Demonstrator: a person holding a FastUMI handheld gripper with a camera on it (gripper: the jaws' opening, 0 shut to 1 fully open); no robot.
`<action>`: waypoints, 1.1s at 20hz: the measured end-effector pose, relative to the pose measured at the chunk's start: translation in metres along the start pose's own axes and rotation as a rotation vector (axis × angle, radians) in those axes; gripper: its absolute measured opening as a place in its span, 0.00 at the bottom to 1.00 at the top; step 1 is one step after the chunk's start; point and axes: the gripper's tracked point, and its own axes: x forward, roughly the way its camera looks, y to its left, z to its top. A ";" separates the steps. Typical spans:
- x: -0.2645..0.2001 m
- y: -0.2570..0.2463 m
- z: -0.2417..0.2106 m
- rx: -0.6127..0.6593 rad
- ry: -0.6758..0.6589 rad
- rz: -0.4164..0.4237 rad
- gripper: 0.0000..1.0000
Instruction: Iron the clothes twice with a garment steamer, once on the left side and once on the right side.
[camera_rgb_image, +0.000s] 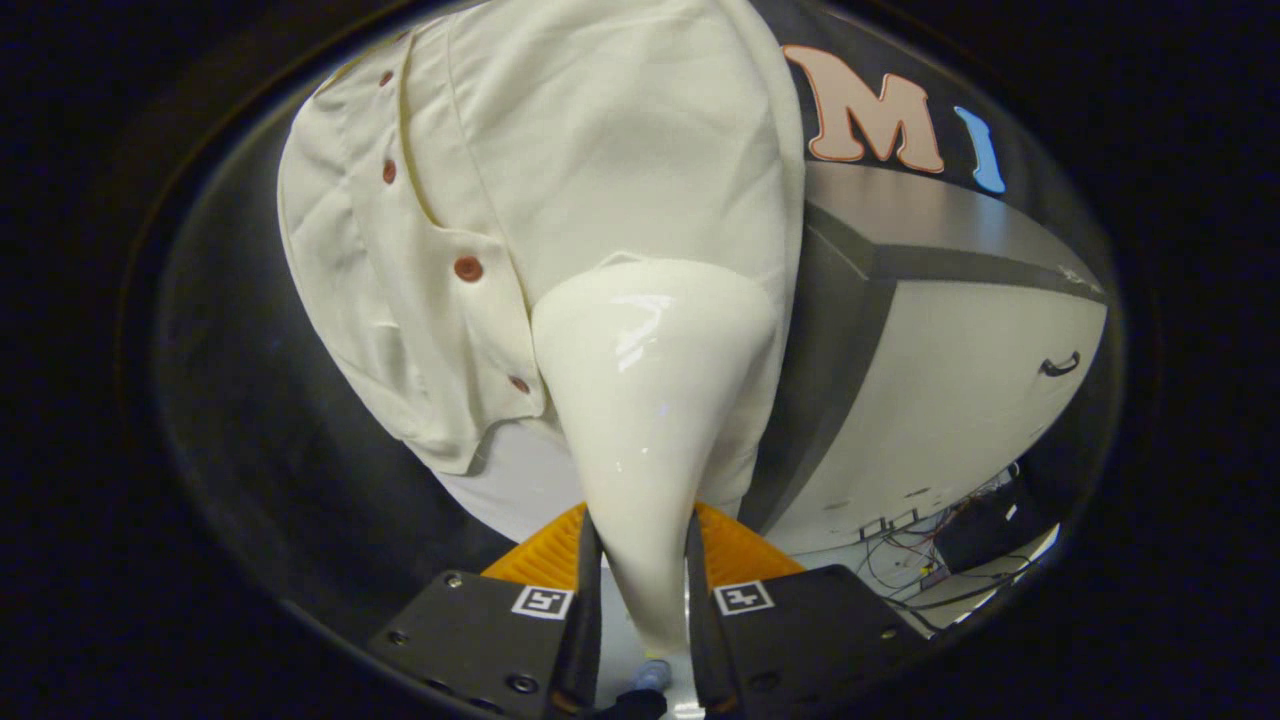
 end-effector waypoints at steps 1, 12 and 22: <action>0.003 0.000 -0.004 0.006 0.010 -0.008 0.37; -0.022 0.004 -0.016 0.031 -0.067 -0.029 0.37; -0.125 0.033 0.009 0.012 -0.254 0.009 0.37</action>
